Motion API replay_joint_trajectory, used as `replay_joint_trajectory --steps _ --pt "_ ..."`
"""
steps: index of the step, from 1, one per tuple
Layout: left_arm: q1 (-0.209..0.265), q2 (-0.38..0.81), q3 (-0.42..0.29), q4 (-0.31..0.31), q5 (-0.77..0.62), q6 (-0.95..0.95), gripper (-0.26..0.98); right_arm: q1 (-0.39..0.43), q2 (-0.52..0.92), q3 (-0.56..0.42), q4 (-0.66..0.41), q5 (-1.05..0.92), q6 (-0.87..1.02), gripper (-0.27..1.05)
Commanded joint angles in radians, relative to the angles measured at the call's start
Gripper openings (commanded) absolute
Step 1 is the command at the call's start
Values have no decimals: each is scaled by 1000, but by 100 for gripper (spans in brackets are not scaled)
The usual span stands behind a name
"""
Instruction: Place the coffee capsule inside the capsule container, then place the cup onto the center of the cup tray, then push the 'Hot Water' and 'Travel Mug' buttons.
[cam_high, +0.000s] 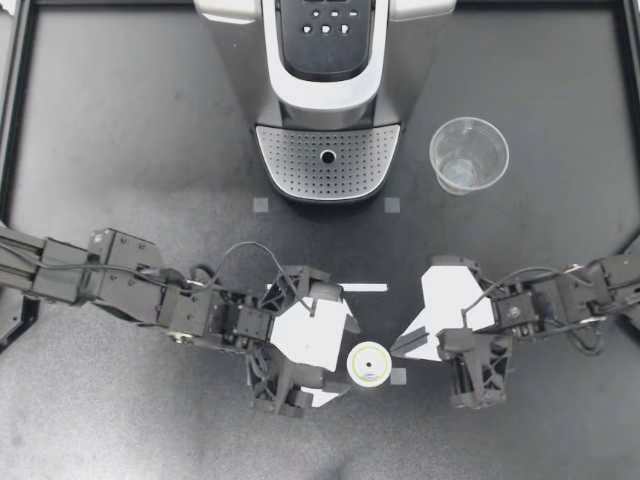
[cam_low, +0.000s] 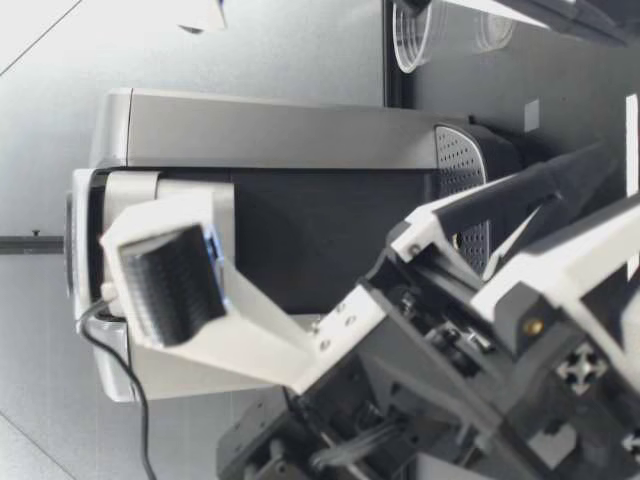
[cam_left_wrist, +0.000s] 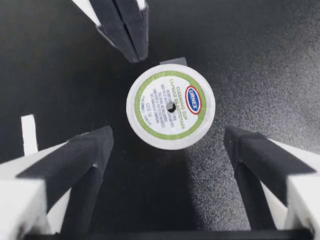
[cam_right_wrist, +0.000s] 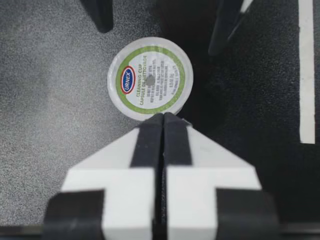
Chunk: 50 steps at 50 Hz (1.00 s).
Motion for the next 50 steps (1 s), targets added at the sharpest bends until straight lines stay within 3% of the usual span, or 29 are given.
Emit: replay_joint_trajectory --steps 1,50 --pt "-3 -12 -29 2 -3 0 83 12 -2 -23 -2 -3 0 7" --pt "-2 60 -87 2 -8 0 82 37 37 -46 -2 -5 -3 7"
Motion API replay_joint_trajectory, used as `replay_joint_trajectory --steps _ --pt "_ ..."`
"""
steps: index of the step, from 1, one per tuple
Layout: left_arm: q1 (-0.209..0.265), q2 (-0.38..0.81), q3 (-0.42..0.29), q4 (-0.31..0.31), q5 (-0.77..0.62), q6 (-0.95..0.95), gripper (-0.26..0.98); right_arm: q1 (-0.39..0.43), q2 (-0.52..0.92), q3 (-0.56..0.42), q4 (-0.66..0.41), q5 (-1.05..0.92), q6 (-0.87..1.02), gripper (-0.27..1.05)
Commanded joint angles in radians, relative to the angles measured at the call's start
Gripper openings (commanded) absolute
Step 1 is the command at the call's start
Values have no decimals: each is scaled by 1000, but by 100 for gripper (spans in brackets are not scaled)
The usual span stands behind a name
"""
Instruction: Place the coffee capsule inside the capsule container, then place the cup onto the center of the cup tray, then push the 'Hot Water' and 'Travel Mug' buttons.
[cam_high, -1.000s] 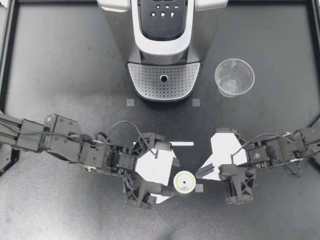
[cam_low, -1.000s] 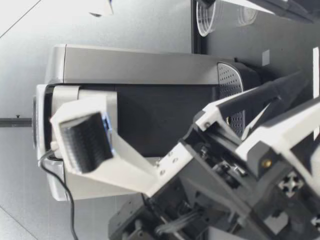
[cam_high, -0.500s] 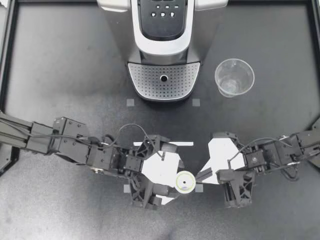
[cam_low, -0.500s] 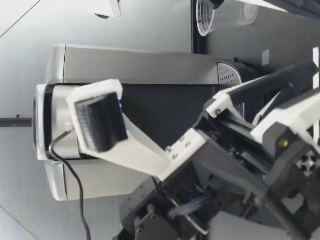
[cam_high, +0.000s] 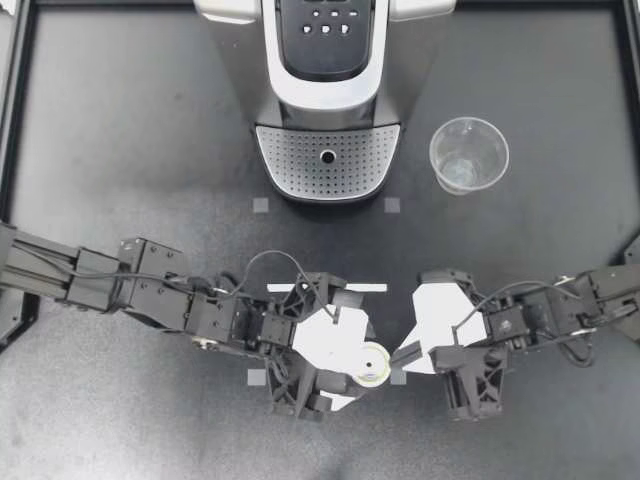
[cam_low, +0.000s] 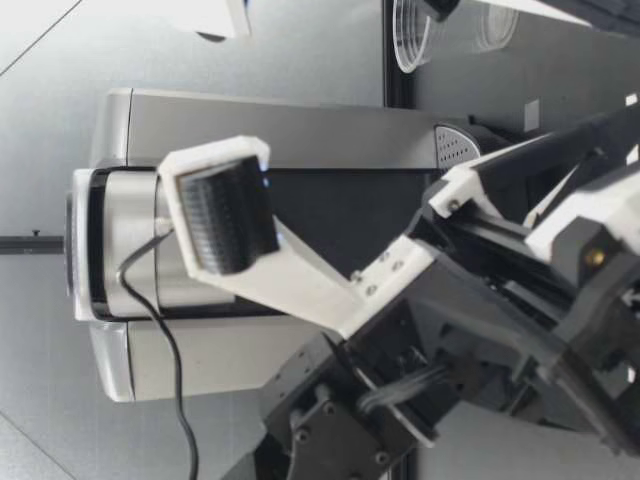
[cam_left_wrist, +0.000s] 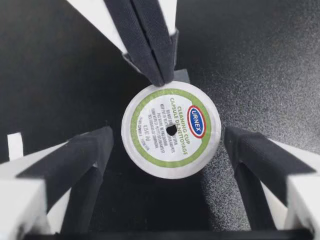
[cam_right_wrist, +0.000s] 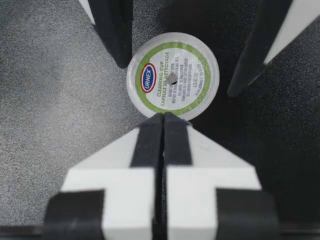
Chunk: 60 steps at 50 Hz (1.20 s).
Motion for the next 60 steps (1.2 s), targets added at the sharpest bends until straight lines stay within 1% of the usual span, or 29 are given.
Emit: replay_joint_trajectory --steps 1,12,26,38,47,52,56,60 --pt "-2 -17 -25 2 -8 0 82 6 -5 -25 -2 -5 -2 7" --pt "-2 -15 -35 2 -3 0 79 6 -5 -28 -2 -3 -2 7" --pt "-3 -12 -38 2 26 0 64 6 -11 -28 -2 -3 -3 7" --pt "-2 -23 -41 2 35 0 55 6 -29 -26 -2 -3 -2 7" --pt "-3 -37 -37 2 35 0 49 6 -107 -8 0 -8 3 7" --pt "-3 -51 -28 2 35 0 48 -2 -178 12 6 -29 8 7" --pt "-2 -63 -17 2 35 -3 48 -31 -225 38 20 -74 23 7" --pt "-3 -84 3 2 35 -5 48 -81 -262 69 28 -155 49 7"
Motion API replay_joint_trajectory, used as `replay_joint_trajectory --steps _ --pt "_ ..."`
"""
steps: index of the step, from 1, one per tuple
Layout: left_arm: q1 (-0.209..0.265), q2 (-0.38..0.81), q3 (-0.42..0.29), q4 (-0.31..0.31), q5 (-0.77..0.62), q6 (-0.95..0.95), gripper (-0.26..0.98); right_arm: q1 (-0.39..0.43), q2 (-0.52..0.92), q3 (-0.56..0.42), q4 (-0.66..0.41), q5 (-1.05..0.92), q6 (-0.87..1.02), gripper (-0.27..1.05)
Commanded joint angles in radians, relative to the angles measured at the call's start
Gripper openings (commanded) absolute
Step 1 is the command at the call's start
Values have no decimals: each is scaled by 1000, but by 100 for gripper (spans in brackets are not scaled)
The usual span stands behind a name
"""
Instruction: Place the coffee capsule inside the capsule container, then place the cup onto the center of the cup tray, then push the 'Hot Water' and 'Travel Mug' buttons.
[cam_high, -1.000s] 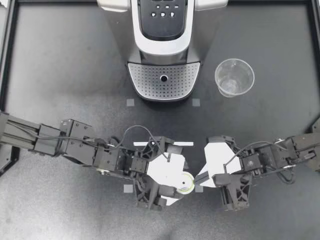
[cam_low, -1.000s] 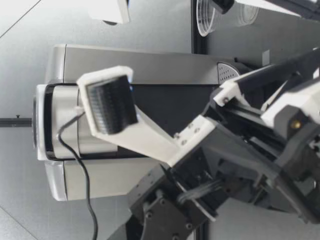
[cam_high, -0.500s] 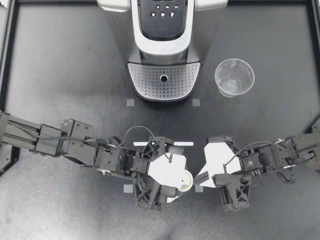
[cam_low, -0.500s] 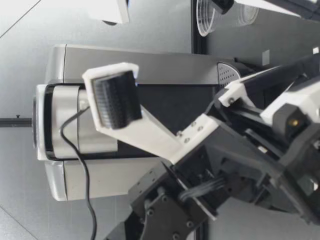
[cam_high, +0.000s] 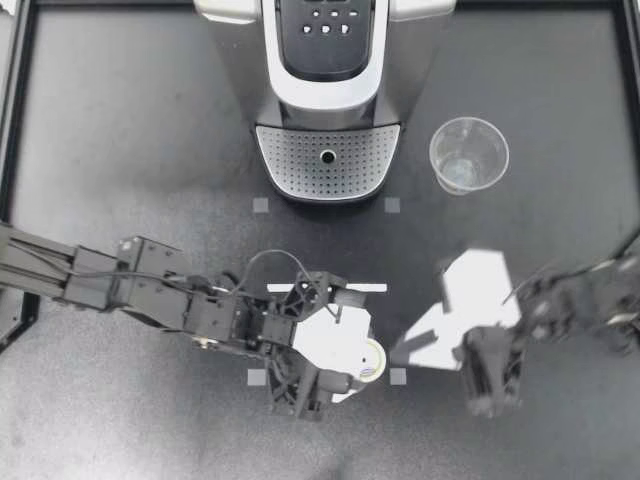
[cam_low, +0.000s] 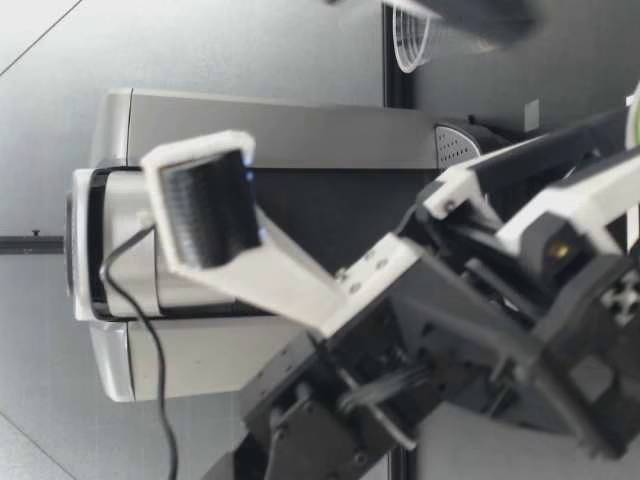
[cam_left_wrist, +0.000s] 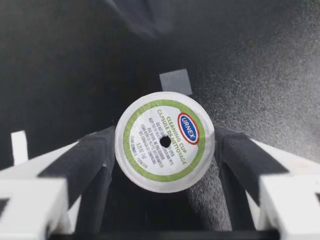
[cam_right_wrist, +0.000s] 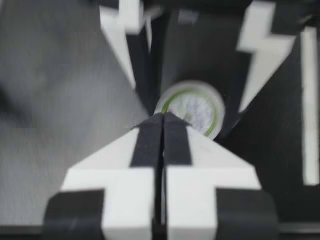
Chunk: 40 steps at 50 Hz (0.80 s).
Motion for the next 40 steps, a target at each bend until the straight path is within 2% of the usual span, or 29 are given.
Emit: replay_joint_trajectory --steps 1,10,19,27,40 --pt "0 -63 8 2 -3 -3 48 -61 -54 15 9 -86 20 7" --pt "-2 -129 57 -2 -3 -18 48 -212 -60 46 17 -291 84 7" --pt "0 -184 112 -8 -5 -28 48 -330 -26 2 14 -333 80 7" --pt "-2 -213 147 -12 -6 -29 48 -373 21 -61 2 -360 57 7" --pt "0 -227 161 -15 -8 -26 48 -403 43 -135 -2 -383 -5 7"
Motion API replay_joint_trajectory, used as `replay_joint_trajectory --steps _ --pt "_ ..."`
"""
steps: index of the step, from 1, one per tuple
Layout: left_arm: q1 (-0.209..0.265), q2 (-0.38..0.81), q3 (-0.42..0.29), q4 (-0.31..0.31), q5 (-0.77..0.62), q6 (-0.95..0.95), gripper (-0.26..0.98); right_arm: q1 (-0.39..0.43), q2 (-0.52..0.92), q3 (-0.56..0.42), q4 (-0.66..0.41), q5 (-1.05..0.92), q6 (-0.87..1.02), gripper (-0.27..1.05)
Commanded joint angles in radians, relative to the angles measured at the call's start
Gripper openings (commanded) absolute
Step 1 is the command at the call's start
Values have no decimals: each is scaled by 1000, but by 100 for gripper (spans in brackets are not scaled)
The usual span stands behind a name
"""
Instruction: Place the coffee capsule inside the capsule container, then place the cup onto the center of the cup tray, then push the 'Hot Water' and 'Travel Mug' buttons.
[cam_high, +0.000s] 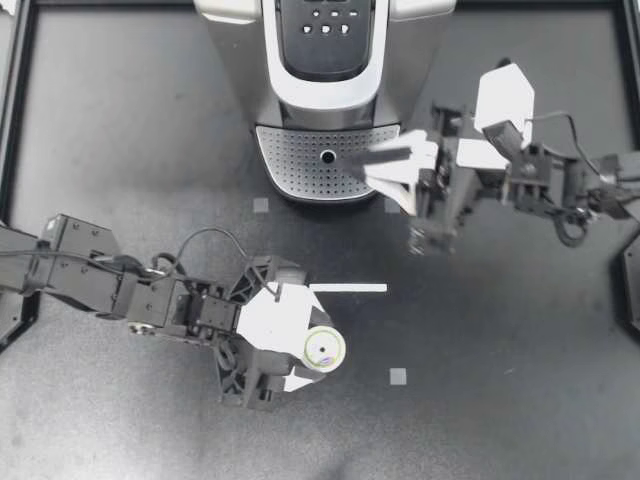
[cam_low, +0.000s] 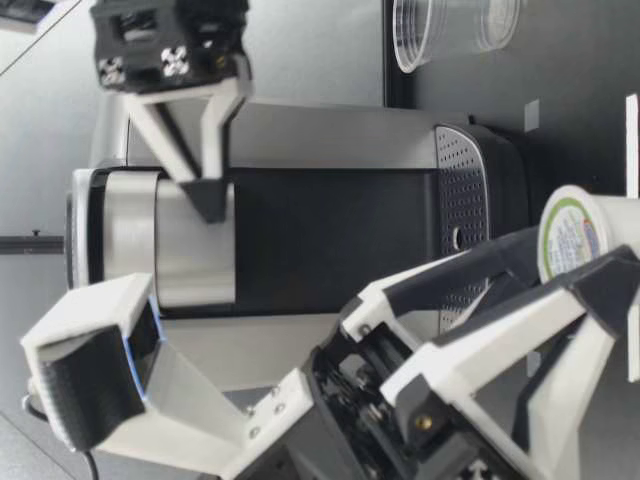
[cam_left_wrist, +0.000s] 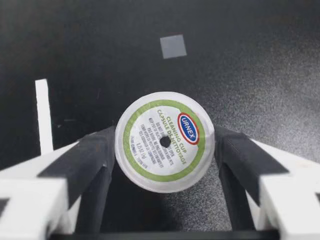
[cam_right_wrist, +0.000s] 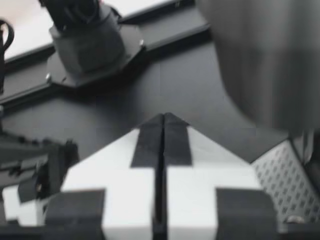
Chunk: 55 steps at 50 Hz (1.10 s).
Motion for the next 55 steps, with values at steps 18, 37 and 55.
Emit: replay_joint_trajectory --steps 18,37,55 --pt "-2 -37 -6 -2 -8 2 48 -55 -37 -40 0 -106 -17 7" --pt "0 -37 -9 -2 -9 5 48 -71 -51 -43 5 -189 -12 6" --pt "0 -37 -11 0 -15 8 48 -77 -91 -78 5 -265 -18 6"
